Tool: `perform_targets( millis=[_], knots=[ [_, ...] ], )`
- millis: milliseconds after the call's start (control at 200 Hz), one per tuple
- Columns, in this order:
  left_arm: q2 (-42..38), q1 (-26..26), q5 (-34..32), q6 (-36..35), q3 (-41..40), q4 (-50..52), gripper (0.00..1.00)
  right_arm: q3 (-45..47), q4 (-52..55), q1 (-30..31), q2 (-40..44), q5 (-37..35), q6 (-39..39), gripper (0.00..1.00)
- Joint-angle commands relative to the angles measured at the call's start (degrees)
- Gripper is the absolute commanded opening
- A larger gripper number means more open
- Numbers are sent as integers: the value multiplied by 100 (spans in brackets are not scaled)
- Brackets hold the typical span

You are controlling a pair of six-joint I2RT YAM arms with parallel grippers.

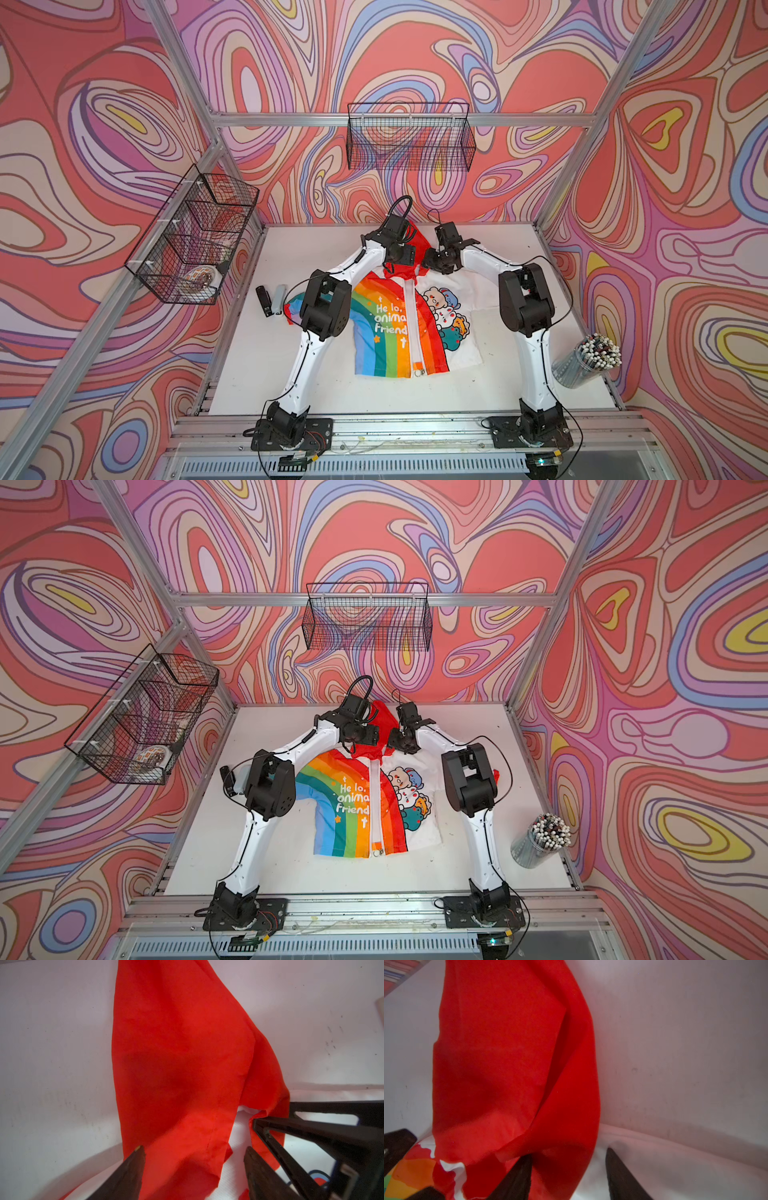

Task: Unzip the jacket
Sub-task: Smooth out the jacket at the center of the board.

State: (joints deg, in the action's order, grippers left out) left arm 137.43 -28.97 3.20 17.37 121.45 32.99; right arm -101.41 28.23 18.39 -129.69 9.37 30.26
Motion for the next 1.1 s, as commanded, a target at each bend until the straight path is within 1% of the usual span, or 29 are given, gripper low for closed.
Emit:
perform_targets(
  millis=[0,110,180,250,305,345,401,466,531,706,826,881,931,1036,1097],
  knots=[
    [214,27,-152,17,168,405,75,154,-587,-29,80,602,-140,62],
    [204,66,-186,176,69,397,72,511,-1001,-29,337,715,-262,67],
    [107,135,-104,336,-154,235,71,604,-1076,-29,416,700,-329,70],
    [14,214,36,470,-363,33,71,488,-956,-29,351,633,-384,71],
    [-23,253,75,503,-425,-17,71,329,-762,-31,237,431,-390,71],
    [-15,258,74,497,-408,1,72,199,-584,-29,147,210,-395,69],
    [18,268,67,474,-365,46,73,38,-336,-29,57,-171,-376,65],
    [84,269,61,444,-273,127,74,-69,-101,-29,-26,-587,-268,57],
    [164,269,22,406,-168,259,73,-67,-76,-29,-22,-681,-250,50],
    [306,306,-310,500,10,600,51,64,-105,-29,31,-755,-131,30],
    [297,380,-412,589,2,736,38,75,-34,-29,9,-866,-79,19],
    [284,417,-479,622,-20,784,33,79,-4,-35,5,-900,-57,16],
    [275,465,-492,646,-32,840,30,83,-9,-38,1,-892,-38,14],
    [247,565,-451,697,-124,897,25,121,-16,-38,0,-874,12,13],
    [150,603,-350,695,-278,797,25,150,-31,-38,-1,-868,32,11]
  ],
)
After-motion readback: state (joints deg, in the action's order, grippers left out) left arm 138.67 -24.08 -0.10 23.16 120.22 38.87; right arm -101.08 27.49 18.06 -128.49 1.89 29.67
